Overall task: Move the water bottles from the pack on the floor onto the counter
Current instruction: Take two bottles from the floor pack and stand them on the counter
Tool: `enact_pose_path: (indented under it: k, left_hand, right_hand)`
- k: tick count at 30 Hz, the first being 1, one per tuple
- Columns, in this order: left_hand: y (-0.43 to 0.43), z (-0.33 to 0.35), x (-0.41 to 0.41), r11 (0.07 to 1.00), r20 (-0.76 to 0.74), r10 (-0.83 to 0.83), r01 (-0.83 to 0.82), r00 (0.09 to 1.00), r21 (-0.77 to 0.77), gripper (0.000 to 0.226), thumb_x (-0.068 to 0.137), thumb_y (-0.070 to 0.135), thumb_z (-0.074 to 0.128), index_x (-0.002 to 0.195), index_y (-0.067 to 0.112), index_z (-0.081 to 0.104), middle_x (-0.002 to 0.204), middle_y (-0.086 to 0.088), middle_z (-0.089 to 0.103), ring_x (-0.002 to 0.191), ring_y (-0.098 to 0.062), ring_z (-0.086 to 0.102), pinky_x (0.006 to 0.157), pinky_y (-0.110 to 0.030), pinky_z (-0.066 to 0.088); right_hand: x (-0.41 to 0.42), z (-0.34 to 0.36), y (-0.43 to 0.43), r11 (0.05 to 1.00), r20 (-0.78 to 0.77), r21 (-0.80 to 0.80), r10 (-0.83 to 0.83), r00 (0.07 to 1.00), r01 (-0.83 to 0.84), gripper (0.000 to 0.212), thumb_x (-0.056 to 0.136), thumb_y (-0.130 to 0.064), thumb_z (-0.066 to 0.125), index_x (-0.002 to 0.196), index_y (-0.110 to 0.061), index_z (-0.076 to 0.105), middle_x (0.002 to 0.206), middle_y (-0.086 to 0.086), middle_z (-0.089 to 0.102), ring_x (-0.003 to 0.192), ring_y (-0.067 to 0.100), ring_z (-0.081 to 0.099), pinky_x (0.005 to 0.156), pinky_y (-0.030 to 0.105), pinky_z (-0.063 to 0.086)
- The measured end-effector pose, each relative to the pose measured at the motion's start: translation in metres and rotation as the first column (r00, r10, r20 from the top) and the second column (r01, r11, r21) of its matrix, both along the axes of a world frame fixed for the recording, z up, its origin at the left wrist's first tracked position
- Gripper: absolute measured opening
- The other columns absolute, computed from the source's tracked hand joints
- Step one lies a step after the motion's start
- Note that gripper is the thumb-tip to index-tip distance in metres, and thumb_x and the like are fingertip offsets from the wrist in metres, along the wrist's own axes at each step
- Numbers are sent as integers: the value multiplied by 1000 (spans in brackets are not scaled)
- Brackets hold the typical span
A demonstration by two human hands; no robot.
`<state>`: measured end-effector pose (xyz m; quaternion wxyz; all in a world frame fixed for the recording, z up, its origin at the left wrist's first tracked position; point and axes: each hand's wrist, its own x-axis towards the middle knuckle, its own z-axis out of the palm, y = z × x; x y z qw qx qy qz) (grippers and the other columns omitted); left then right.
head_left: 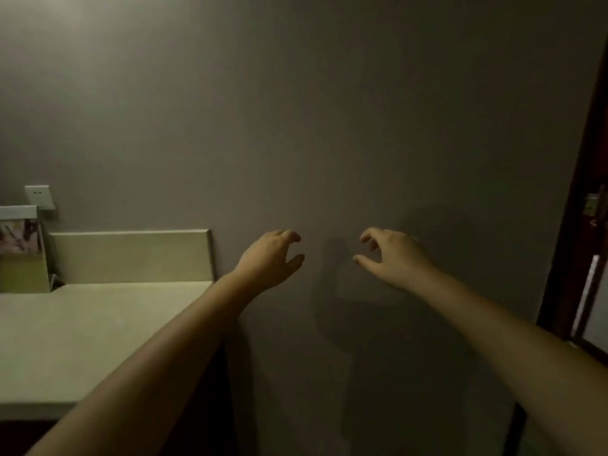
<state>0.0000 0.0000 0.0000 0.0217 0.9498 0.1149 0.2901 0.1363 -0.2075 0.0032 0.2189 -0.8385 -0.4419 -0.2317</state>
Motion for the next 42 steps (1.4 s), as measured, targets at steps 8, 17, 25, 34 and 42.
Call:
enact_pose_path:
  k: [8, 17, 25, 34, 42]
  left_hand:
    - [-2, -65, -12, 988, 55, -35, 43, 998, -150, 44, 91, 39, 57, 131, 21, 50, 131, 1, 56, 118, -15, 53, 95, -28, 42]
    - [-5, -160, 0, 948, 13, -52, 54, 999, -315, 43, 89, 40, 58, 129, 24, 51, 127, 4, 57, 115, -11, 53, 89, -22, 40]
    - [-2, -204, 59, 922, -76, -76, 41, 994, -386, 42, 88, 41, 59, 127, 26, 51, 127, 5, 57, 115, -10, 52, 86, -20, 37]
    - [5, -227, 179, 909, -144, -65, -1, 988, -416, 45, 88, 42, 59, 130, 28, 49, 129, 6, 55, 116, -8, 51, 88, -19, 38]
    - [16, -223, 264, 904, -102, 22, -63, 995, -423, 46, 88, 41, 59, 130, 25, 49, 130, 5, 55, 117, -9, 51, 90, -19, 38]
  right_hand:
    - [-12, -81, 5, 1000, -120, -13, 19, 993, -21, 31, 85, -42, 63, 110, -24, 56, 103, -3, 63, 97, 19, 61, 84, 35, 48]
    - [-3, -164, -8, 999, -336, -38, -7, 942, -6, 23, 87, -31, 65, 106, -20, 60, 98, -2, 64, 91, 18, 61, 83, 39, 51]
    - [56, -206, -15, 995, -460, -97, -59, 886, 16, 29, 88, -31, 64, 114, -21, 57, 96, -9, 58, 88, 11, 58, 78, 36, 54]
    - [179, -224, 1, 1000, -464, -27, -10, 886, -3, 26, 83, -27, 69, 106, -20, 61, 88, -7, 59, 79, 12, 57, 76, 34, 52]
    - [281, -219, 29, 996, -459, -35, 56, 887, -81, 25, 83, -29, 68, 106, -22, 61, 88, -8, 59, 81, 15, 60, 76, 39, 53]
